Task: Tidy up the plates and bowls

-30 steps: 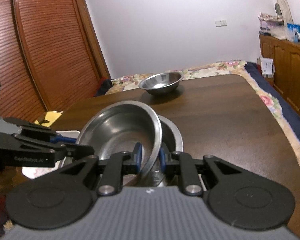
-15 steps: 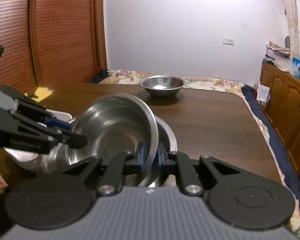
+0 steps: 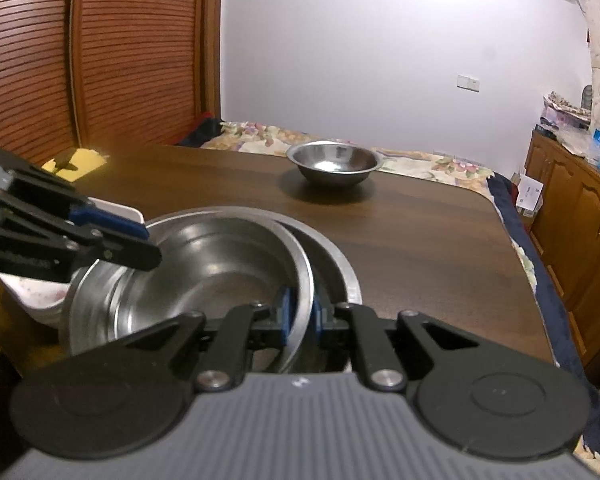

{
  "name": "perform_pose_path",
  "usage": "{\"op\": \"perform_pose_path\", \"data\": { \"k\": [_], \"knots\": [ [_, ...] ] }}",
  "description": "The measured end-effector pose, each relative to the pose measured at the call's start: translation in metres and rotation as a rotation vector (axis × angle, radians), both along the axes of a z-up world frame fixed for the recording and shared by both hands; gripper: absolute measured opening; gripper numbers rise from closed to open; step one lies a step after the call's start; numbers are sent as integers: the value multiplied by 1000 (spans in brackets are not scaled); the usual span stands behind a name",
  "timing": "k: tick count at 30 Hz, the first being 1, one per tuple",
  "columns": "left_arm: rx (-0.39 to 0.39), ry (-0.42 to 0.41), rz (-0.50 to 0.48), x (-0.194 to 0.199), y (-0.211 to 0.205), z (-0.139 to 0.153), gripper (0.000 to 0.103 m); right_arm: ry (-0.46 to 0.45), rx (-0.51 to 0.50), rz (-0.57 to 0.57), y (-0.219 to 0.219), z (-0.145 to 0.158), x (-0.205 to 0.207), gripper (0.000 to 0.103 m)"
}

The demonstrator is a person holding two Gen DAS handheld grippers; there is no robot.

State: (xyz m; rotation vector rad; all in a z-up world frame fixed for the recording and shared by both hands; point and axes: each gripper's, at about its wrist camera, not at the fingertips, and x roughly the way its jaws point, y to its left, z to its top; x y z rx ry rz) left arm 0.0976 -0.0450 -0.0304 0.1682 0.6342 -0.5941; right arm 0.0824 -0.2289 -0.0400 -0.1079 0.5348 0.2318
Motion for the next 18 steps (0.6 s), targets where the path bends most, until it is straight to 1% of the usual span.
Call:
{"op": "perform_pose_path", "data": {
  "k": [2, 3, 5, 6, 8, 9, 11, 14, 16, 18],
  "knots": [
    [-20, -3, 8, -3, 3, 1, 36, 3, 1, -1, 1, 0, 3, 13],
    [-25, -7, 9, -4, 4, 2, 38, 6, -2, -2, 3, 1, 4, 14],
    [-30, -21, 21, -7, 4, 4, 51, 8, -2, -1, 4, 1, 5, 14],
    [-34, -29, 29, -7, 5, 5, 53, 5, -2, 0, 4, 1, 6, 14],
    [-44, -35, 42, -7, 8, 6, 63, 3, 4, -2, 5, 1, 7, 14],
    [-50, -38, 43, -7, 9, 7, 66, 2, 5, -5, 5, 1, 7, 14],
    [-56, -45, 48, -7, 10, 7, 77, -1, 4, -13, 6, 0, 7, 14],
    [-58, -53, 58, -5, 12, 8, 84, -4, 3, -22, 8, 1, 7, 14],
    [-66, -55, 61, -3, 15, 8, 87, -12, -3, -27, 9, 1, 6, 14],
    [-69, -55, 63, -2, 16, 8, 87, -18, -5, -31, 8, 2, 4, 16]
  ]
}}
